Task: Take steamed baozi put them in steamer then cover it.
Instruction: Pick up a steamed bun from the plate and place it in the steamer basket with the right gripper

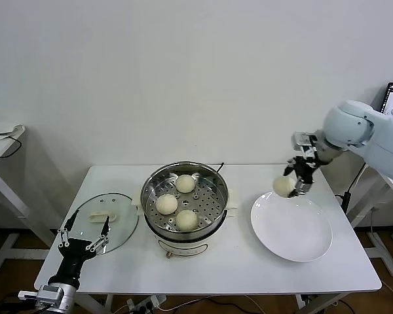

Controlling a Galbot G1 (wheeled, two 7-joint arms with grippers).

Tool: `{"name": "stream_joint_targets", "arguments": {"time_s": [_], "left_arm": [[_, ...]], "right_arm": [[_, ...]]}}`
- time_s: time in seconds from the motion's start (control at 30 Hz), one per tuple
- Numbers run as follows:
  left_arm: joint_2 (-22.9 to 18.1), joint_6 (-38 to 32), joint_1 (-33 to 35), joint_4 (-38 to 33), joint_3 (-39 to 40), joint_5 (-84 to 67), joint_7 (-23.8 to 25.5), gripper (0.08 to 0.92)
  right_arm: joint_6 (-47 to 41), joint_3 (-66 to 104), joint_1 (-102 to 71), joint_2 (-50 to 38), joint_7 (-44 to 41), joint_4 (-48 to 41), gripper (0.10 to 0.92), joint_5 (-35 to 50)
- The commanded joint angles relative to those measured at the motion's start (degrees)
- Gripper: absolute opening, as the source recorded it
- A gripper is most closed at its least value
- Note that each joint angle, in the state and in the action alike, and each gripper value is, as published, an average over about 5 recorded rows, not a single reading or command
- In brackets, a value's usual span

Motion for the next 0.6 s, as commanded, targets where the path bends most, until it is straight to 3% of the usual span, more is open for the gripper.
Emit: {"name": "stream_joint_targets", "arguments": {"time_s": [0.03, 0.6], "left_arm": [[0.1, 0.0, -0.2, 0.2, 0.1, -0.1, 0.1, 0.823], [0.9, 0.4, -1.3, 2.0, -1.4, -0.5, 0.3, 0.823]], "right_arm": [[-9.2, -11.0, 12.8, 12.2, 3.5, 5.8, 0.71, 15.0], [-9.6, -5.7, 2.4, 36.6, 4.5, -11.3, 0.712, 13.1]]}}
